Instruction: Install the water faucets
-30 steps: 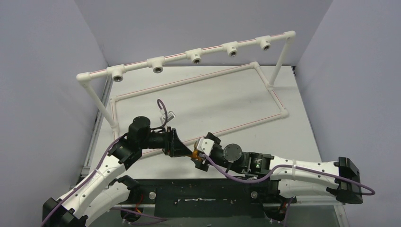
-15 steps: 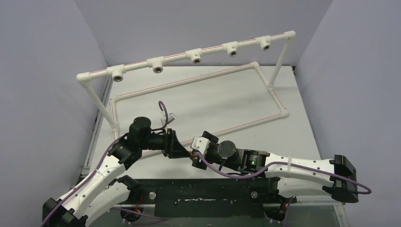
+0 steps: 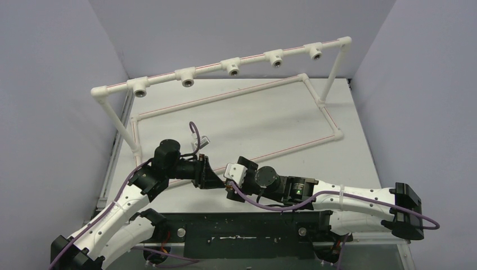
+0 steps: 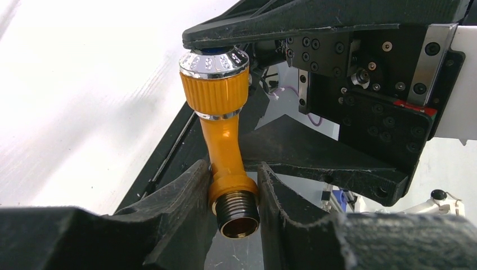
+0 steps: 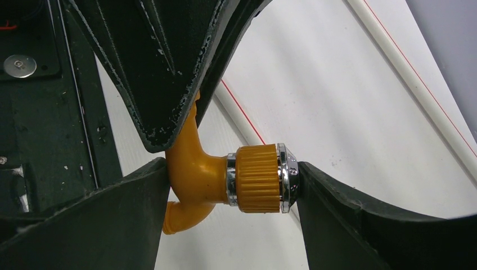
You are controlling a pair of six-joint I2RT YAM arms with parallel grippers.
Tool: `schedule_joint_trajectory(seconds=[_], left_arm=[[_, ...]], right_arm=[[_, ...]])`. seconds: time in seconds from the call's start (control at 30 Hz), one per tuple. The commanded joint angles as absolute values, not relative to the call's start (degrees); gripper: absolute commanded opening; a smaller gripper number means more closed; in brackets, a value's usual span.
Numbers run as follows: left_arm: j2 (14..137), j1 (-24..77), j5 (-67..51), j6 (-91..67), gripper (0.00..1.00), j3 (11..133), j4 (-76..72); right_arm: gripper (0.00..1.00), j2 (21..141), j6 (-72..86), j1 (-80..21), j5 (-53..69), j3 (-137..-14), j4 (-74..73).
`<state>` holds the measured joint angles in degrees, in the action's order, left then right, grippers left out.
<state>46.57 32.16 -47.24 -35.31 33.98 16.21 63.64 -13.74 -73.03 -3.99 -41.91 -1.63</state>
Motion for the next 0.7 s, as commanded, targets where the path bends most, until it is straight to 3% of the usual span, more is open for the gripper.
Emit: schedule_joint_trajectory(seconds=[0.0,0.13,0.23,0.4,0.67], left_arm=[[46.49,32.07,-46.36,-32.68,0.0,35.11,16.46],[46.2,31.97,-45.13,-32.74,0.0,35.29,15.75],[46.12,31.74,-44.49,-33.38,0.0,34.93,14.41],[45.63,31.15,-43.7,-35.19,0.0,33.85,10.59],[44.31,30.59,-43.86,-41.84,0.0,31.32,-4.9]], right_arm=[[0.35,62.43,-12.46,-72.28,-2.81,-44.38,0.59],[0.69,59.3,-10.38,-71.34,-2.86,-42.87,1.05],[0.89,56.33,-8.34,-69.67,-2.31,-41.91,0.74],[1.0,50.8,-4.1,-65.2,2.28,-41.04,-3.02],[1.0,47.92,5.79,-57.78,10.18,-41.65,-7.09]])
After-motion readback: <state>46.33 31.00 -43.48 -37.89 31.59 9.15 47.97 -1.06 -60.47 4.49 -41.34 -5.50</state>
